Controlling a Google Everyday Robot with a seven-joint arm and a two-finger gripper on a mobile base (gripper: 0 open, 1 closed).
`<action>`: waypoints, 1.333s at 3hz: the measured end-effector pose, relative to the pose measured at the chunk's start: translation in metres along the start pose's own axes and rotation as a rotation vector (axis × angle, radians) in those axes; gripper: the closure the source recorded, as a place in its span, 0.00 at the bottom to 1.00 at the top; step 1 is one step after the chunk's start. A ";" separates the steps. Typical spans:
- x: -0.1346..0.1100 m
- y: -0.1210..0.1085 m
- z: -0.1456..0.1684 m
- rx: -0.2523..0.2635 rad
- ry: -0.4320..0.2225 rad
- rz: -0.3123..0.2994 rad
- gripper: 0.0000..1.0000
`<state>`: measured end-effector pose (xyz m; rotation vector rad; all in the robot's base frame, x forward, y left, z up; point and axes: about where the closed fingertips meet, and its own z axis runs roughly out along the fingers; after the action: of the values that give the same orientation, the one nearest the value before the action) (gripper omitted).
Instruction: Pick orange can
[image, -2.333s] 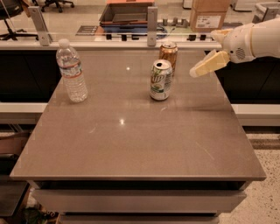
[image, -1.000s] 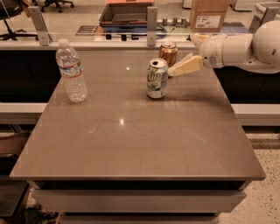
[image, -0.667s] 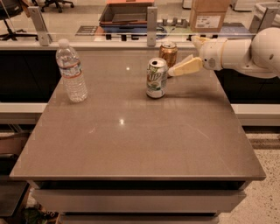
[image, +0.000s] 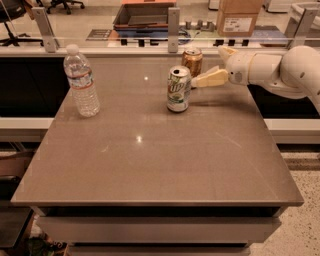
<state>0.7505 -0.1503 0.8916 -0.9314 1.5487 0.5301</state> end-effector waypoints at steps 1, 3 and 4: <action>0.001 0.006 0.010 -0.009 -0.036 0.027 0.00; -0.020 0.025 0.031 -0.074 -0.070 0.024 0.00; -0.018 0.031 0.048 -0.113 -0.086 0.045 0.00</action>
Offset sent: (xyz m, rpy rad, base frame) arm -0.0058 0.0399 0.0177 0.0768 -0.0168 0.0731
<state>0.7544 -0.0906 0.8936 -0.9485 1.4767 0.6871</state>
